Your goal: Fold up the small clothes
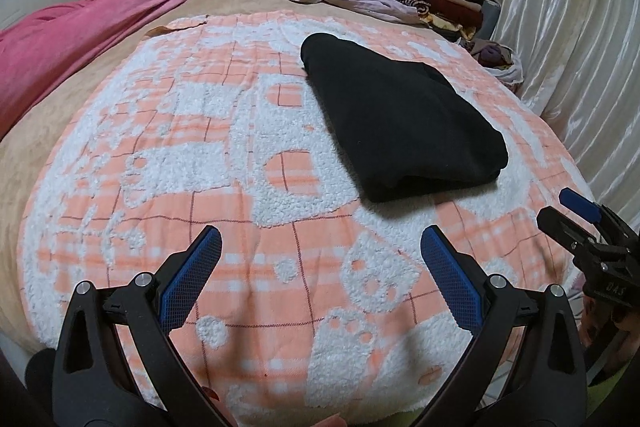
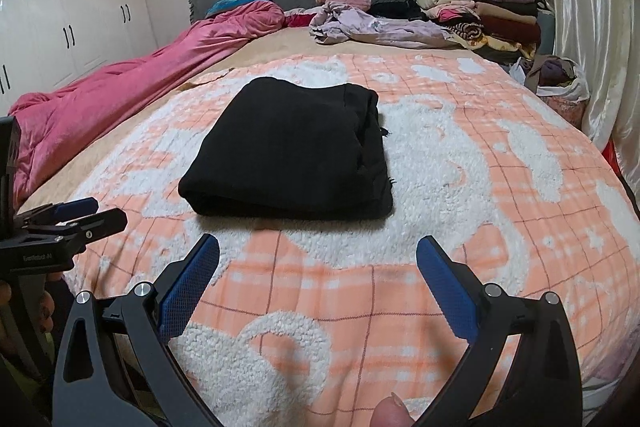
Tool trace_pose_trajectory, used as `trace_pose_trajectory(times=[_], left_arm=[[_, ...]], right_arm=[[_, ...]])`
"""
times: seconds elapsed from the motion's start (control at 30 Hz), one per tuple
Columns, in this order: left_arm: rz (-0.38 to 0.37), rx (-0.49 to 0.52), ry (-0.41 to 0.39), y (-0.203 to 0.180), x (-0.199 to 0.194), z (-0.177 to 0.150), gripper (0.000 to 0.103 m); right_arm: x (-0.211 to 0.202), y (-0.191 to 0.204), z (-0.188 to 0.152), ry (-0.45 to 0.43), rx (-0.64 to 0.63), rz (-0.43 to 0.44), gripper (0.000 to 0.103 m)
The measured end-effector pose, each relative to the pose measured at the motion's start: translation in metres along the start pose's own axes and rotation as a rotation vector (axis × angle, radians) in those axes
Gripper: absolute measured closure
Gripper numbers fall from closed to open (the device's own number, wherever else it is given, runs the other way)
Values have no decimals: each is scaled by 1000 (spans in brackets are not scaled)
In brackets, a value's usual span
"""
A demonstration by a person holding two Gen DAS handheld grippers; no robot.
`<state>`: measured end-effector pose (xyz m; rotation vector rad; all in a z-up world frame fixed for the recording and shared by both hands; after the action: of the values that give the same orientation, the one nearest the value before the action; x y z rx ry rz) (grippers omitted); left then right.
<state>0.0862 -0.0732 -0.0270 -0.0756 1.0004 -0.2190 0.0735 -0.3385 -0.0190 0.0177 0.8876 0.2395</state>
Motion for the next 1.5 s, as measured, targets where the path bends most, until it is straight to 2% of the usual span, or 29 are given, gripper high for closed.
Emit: trace_pose_trajectory(times=[1.5], left_arm=[[21, -10, -2, 5, -7, -1, 10]], right_arm=[[-7, 6, 3, -3, -20, -10, 5]])
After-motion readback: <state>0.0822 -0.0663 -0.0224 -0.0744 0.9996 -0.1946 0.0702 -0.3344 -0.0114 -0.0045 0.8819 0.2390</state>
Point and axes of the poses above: each gripper's, at about its wrist camera, not at the fingertips, and x roughly the way its jaws point, y to its left, z to its top, the point moved 3 cm from there along x, roughly the way its jaws point, and after that the axes turned 10 degrees about y, right-handed, at the moved point
